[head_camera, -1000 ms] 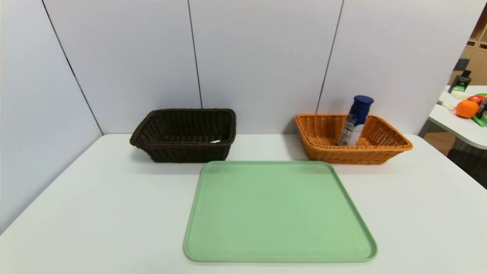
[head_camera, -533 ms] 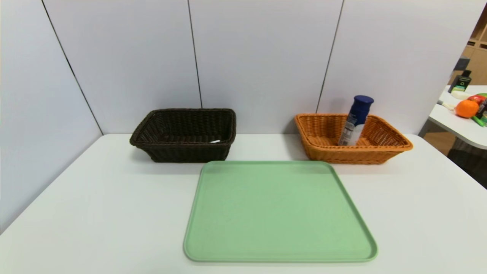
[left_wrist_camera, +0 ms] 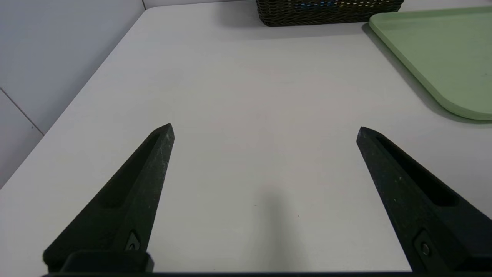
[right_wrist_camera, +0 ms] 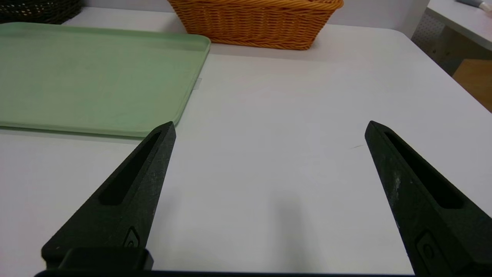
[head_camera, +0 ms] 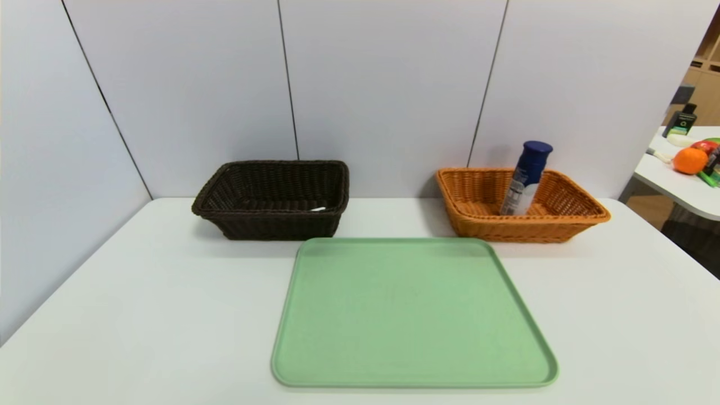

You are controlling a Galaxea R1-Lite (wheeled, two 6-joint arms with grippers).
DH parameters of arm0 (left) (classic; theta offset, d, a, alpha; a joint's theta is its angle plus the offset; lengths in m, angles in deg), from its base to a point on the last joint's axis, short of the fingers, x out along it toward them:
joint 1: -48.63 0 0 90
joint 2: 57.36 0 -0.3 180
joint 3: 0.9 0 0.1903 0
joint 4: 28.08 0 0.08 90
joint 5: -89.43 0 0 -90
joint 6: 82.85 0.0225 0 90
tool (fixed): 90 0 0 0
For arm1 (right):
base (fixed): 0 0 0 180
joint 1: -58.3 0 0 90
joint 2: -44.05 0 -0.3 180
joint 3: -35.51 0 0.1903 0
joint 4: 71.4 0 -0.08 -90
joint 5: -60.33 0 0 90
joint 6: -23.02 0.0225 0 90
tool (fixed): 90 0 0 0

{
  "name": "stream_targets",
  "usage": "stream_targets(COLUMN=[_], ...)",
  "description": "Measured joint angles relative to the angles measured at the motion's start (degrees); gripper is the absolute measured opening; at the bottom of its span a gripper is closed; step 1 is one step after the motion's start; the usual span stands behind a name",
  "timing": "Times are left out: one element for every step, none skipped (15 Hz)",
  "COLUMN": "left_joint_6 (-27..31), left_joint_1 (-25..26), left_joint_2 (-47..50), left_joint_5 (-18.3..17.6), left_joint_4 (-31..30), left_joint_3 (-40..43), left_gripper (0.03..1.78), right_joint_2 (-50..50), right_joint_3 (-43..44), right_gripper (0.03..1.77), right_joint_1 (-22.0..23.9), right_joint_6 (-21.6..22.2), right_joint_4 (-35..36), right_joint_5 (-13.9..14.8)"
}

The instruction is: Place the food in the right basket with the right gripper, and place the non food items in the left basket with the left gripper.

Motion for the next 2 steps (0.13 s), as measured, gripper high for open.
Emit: stream_targets(left_joint_6=[0.0, 0.0], left_joint_1=[0.0, 0.0], left_joint_2=[0.0, 0.0], left_joint_5=[0.0, 0.0], left_joint_4=[0.0, 0.0], left_joint_3=[0.0, 0.0], left_gripper=[1.69, 1.69], right_joint_2=[0.0, 0.0], right_joint_3=[0.0, 0.0], right_gripper=[1.7, 1.7], right_joint_1=[0.0, 0.0], right_joint_6=[0.1, 0.0], right_joint_4=[0.0, 0.0], right_joint_5=[0.0, 0.0])
